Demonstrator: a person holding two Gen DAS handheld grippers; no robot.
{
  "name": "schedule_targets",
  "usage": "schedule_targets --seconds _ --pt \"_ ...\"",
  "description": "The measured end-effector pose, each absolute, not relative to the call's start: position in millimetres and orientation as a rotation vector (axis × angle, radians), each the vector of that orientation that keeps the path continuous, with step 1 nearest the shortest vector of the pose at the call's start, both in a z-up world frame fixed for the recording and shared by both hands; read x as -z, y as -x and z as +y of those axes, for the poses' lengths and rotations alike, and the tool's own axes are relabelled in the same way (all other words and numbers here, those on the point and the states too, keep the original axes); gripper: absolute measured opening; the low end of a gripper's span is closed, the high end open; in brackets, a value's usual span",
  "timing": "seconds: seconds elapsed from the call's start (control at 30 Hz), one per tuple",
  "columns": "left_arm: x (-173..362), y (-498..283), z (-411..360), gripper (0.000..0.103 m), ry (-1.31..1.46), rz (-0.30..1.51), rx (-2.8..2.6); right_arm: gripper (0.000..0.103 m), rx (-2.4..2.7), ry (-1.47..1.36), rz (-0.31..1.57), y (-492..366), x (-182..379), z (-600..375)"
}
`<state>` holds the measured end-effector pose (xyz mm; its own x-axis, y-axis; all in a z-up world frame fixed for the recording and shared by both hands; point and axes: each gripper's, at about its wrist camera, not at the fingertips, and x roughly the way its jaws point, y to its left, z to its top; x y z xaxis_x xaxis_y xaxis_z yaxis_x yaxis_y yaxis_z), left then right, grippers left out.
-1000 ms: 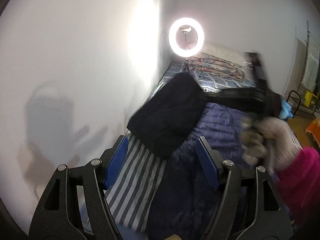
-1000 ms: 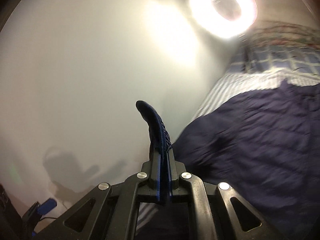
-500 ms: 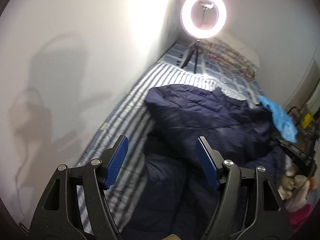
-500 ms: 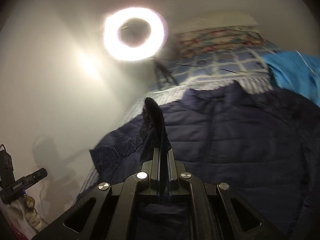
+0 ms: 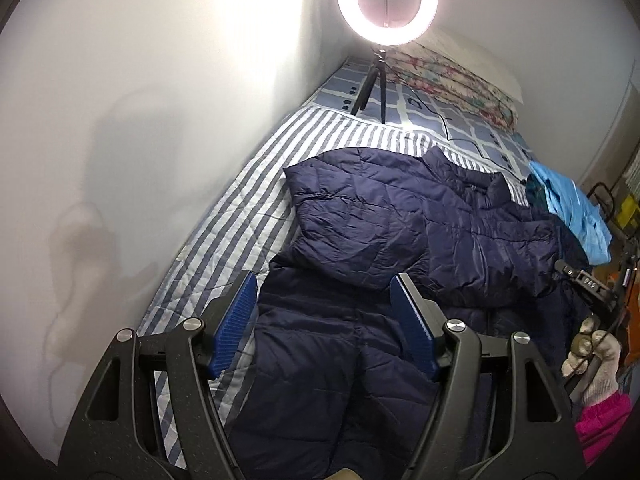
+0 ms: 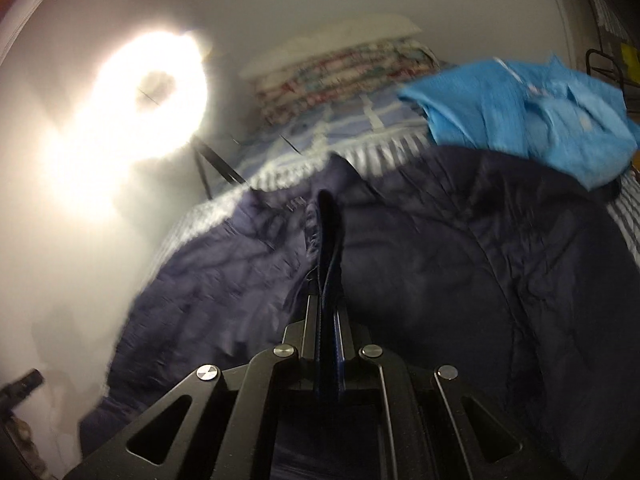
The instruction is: Fold large clothes
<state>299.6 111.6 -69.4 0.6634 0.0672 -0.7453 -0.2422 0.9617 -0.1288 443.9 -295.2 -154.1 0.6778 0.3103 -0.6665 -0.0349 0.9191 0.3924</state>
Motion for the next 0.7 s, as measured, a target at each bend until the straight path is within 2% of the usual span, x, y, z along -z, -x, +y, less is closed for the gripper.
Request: schedule_targets --seconds 0.3,0.4,0.43,0.53,0.57,0.7 --pt "63 -312 89 0.072 0.192 0.810 -0.152 0.003 -0.075 -0.337 0.922 -460 190 -309" --pt "61 -312 85 0.072 0.181 0.804 -0.147 0.006 -0.035 -0.314 0.970 -463 201 -310" --pt "60 -312 84 0.072 0.180 0.801 -0.145 0.009 -0.035 -0.319 0.982 -464 205 -310" --pt "57 -312 81 0.072 0.185 0.791 -0.130 0.035 -0.042 -0.311 0.971 -459 199 -311" --pt "55 -312 78 0.072 0.184 0.788 -0.124 0.038 -0.044 -0.298 0.953 -455 190 -311" --pt "48 -307 63 0.072 0.161 0.767 -0.092 0.040 -0.087 -0.305 0.874 -436 153 -320"
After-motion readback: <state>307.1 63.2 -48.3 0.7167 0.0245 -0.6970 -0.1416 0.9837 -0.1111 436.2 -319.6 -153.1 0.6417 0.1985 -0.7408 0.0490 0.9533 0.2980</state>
